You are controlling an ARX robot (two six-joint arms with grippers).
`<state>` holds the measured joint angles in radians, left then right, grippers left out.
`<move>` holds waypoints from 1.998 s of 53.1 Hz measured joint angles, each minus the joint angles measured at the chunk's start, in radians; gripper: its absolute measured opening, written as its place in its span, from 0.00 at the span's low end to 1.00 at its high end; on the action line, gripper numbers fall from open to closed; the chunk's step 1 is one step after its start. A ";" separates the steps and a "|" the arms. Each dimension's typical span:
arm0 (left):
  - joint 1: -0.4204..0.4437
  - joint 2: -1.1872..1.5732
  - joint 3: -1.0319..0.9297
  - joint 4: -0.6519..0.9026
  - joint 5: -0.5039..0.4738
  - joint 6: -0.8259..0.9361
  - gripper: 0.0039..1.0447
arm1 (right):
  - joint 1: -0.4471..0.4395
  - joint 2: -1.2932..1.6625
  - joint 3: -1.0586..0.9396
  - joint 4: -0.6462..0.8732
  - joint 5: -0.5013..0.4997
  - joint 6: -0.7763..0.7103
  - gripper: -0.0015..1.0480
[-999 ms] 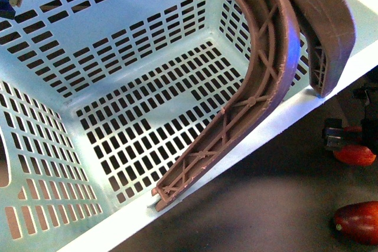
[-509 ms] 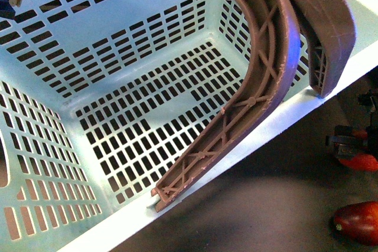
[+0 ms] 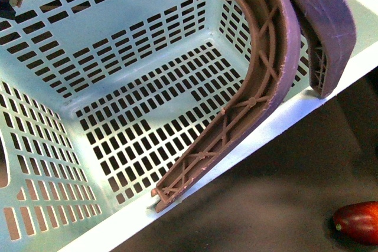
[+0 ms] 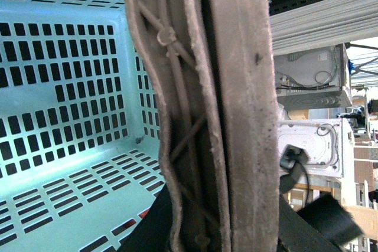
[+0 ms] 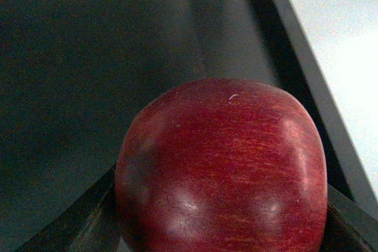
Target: Pick apple with right arm and hold basket with left
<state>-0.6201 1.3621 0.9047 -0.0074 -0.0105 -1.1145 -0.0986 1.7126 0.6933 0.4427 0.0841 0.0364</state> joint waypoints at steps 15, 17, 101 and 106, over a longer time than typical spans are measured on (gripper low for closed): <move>0.000 0.000 0.000 0.000 0.000 0.000 0.16 | 0.117 -0.317 0.033 -0.085 0.014 0.095 0.65; 0.000 0.000 0.000 0.000 0.000 0.000 0.16 | 0.142 -0.339 0.039 -0.089 0.023 0.108 0.65; 0.000 0.007 -0.001 0.000 -0.002 0.005 0.16 | 0.475 -0.513 -0.015 -0.165 0.314 0.184 0.92; 0.001 0.007 -0.001 0.000 -0.005 0.005 0.16 | 0.455 -0.554 -0.028 -0.174 0.338 0.185 0.92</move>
<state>-0.6193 1.3693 0.9039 -0.0078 -0.0154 -1.1099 0.3561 1.1584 0.6651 0.2687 0.4217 0.2211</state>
